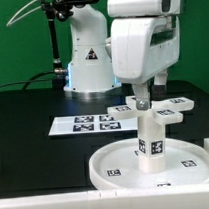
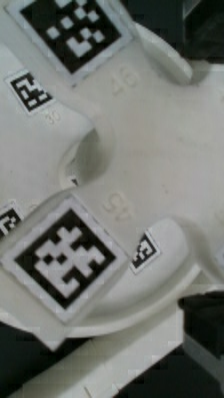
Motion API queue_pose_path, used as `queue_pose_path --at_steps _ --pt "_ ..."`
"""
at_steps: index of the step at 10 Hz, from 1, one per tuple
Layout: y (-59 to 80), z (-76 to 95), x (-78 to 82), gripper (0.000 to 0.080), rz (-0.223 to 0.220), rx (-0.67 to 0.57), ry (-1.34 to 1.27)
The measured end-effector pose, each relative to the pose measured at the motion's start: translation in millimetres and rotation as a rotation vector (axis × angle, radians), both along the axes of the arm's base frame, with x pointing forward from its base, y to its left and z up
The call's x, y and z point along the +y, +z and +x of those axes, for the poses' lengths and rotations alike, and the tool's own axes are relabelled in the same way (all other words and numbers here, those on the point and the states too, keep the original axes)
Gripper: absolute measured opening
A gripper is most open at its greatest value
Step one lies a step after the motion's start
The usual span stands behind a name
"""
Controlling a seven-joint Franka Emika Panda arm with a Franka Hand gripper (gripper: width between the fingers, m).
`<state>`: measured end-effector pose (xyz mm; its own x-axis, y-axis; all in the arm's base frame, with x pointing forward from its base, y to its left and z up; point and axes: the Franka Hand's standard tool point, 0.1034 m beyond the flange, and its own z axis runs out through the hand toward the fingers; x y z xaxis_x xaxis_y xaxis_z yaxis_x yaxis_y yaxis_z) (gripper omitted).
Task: Assemble round table
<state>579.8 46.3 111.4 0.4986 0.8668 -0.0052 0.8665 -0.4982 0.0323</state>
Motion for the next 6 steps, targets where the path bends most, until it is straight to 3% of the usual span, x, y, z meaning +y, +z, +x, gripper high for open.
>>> queue_pose_path --at_steps 6 --pt "-9.5 -2.1 -2.0 0.0649 -0.004 0.013 -0.003"
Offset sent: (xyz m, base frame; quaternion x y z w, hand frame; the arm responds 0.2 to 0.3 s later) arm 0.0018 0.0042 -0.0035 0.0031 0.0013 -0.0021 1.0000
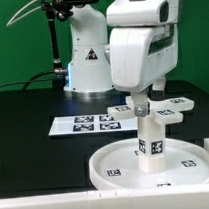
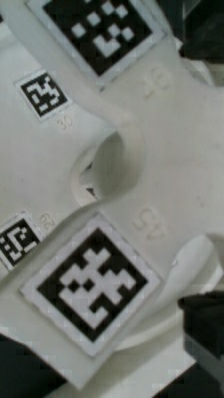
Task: Assemble round table
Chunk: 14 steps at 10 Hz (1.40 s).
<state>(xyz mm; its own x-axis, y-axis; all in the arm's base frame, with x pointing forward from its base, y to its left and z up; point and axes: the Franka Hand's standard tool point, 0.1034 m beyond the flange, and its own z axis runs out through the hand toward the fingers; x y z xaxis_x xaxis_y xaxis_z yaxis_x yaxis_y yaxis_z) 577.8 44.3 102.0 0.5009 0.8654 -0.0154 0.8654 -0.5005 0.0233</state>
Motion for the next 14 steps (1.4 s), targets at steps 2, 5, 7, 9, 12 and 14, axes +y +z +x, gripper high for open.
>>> queue_pose_path --at_steps 2,5,7,9,12,14 --pt "-1.1 -0.4 -0.2 0.0636 0.000 0.002 -0.003" --pt "-1.4 -1.3 -1.0 0.0442 -0.001 0.005 -0.006" --pt "-1.4 -1.4 -1.1 0.0442 -0.001 0.005 -0.019" --pt "-1.5 -1.4 -0.9 0.0442 0.002 0.002 -0.132" --pt "-1.8 -1.9 -1.4 0.0442 0.018 -0.006 -0.401" --pt "-1.6 -2.3 -1.5 0.0442 0.037 -0.016 -0.591"
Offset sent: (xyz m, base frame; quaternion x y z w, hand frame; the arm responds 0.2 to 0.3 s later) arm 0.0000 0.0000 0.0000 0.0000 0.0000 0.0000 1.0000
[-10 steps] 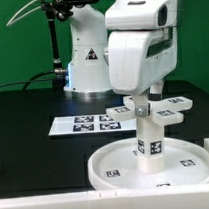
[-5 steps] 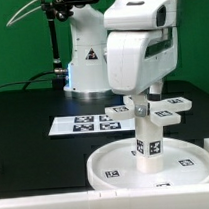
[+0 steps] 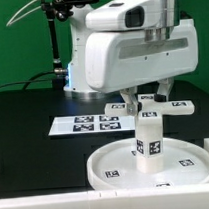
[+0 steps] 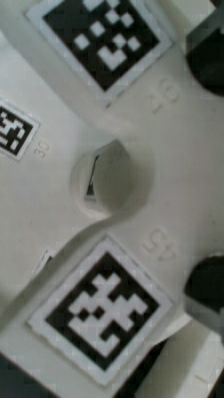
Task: Assemble round table
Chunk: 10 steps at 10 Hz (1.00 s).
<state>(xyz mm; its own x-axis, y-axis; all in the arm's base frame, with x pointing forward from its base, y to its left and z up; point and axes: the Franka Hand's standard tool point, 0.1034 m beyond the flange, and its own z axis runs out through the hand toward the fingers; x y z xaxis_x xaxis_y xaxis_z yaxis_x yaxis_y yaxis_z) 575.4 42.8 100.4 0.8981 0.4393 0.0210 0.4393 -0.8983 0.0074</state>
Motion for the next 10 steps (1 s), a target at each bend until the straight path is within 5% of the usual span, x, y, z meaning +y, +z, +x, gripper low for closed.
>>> queue_pose_path --at_steps 10 --pt "0.0 -0.6 0.9 0.0443 0.039 0.012 -0.763"
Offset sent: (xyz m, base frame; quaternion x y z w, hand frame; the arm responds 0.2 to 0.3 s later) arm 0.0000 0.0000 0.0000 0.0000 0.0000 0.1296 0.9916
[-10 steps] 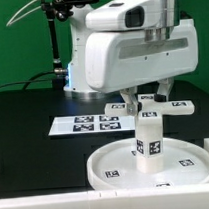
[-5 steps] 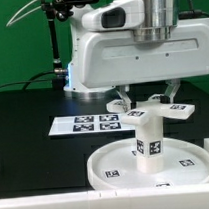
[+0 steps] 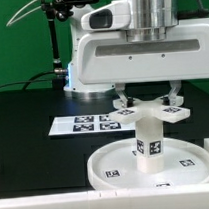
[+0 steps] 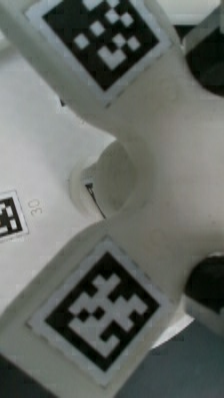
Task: Assemble round table
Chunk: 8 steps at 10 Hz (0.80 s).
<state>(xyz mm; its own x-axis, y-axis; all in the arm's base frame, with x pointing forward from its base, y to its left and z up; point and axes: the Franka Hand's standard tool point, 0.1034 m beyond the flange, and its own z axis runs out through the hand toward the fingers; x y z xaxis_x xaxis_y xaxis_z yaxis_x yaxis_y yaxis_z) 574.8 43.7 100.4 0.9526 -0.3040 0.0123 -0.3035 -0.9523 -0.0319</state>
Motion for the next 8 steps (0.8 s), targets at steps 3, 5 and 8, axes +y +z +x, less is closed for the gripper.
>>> queue_pose_path --at_steps 3,5,8 --pt "0.0 -0.5 1.7 0.0443 0.015 0.012 -0.263" --pt "-0.2 -0.6 2.1 0.0443 0.020 0.016 -0.396" --pt "-0.2 -0.5 2.5 0.0443 0.024 0.021 -0.549"
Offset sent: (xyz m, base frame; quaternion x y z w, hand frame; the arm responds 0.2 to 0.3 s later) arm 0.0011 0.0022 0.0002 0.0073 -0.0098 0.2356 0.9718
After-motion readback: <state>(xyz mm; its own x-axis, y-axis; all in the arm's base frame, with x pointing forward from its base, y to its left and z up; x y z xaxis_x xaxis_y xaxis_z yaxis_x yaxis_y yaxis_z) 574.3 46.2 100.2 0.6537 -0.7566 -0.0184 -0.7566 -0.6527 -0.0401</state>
